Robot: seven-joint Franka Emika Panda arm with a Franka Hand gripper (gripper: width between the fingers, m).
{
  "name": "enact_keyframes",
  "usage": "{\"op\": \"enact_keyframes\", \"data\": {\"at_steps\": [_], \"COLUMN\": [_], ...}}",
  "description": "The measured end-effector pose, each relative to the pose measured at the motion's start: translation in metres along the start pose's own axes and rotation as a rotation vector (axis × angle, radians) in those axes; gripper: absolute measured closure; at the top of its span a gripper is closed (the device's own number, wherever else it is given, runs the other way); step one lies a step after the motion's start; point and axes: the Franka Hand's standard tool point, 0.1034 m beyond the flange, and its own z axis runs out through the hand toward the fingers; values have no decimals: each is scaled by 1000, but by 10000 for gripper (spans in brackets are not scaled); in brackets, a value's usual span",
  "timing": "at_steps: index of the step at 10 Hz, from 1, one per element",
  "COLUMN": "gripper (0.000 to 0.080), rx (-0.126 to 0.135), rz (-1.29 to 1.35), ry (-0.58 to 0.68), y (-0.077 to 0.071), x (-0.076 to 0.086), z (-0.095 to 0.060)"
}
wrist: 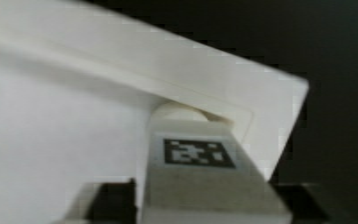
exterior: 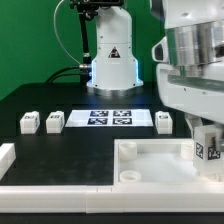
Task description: Assemble one leg
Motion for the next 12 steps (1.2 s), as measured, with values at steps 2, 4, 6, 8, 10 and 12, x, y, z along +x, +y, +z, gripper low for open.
{"op": "enact_keyframes", "data": {"at_steps": [2,4,6,8,10,12], "gripper": [171,156,150,150,402,508], "rx": [3,-24,-34,-33,-19,-18], "rz": [-187,-585,-914,-872,-700,-543], "ry": [9,35,46,46,42,44], "y": [1,1,4,3,2,4], "x": [2,5,12,11,9,11], "z": [1,-2,-2,-2,-1,-1]}}
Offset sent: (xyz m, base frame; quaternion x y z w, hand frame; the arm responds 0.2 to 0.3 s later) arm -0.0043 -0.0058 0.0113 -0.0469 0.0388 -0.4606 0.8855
